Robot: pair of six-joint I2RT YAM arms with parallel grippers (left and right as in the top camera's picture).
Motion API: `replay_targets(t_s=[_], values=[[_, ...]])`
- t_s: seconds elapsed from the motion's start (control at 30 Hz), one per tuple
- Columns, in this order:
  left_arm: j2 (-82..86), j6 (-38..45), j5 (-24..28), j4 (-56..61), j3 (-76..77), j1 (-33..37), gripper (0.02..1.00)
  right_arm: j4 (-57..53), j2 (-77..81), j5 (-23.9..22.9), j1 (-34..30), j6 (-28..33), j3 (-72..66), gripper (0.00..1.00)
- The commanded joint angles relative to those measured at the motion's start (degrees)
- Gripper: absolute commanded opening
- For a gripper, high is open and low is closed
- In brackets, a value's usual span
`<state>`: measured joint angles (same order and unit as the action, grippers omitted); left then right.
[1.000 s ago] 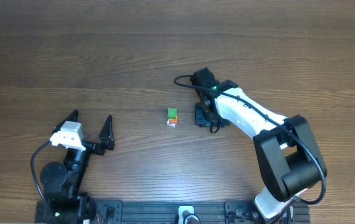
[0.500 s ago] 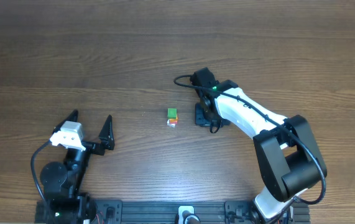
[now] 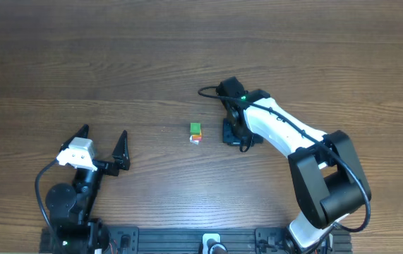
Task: Stack Cubes
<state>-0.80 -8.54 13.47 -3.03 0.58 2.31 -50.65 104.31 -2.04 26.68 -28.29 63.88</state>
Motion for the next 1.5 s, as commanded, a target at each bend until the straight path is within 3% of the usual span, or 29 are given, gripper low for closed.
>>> replay_targets(t_s=[0.03, 0.33, 0.73, 0.83, 1.5], values=[[0.5, 0.9, -0.2, -0.2, -0.3, -0.2, 1.000, -5.0, -2.5, -1.1, 0.3, 0.1, 7.3, 0.066], [0.5, 0.8, -0.2, -0.2, -0.2, -0.2, 1.000, -21.2, -3.8, -2.9, 2.5, -0.7, 27.8, 0.009], [0.5, 0.9, -0.2, -0.2, -0.2, -0.2, 1.000, -24.9, -2.7, -1.9, 17.0, -15.1, 33.9, 0.009], [0.5, 0.8, -0.2, -0.2, -0.3, -0.2, 1.000, -25.3, -0.9, -1.8, 17.6, -17.2, 33.9, 0.009], [0.5, 0.9, -0.2, -0.2, -0.2, -0.2, 1.000, -25.9, 6.5, -1.2, 16.9, -16.9, 37.5, 0.009]])
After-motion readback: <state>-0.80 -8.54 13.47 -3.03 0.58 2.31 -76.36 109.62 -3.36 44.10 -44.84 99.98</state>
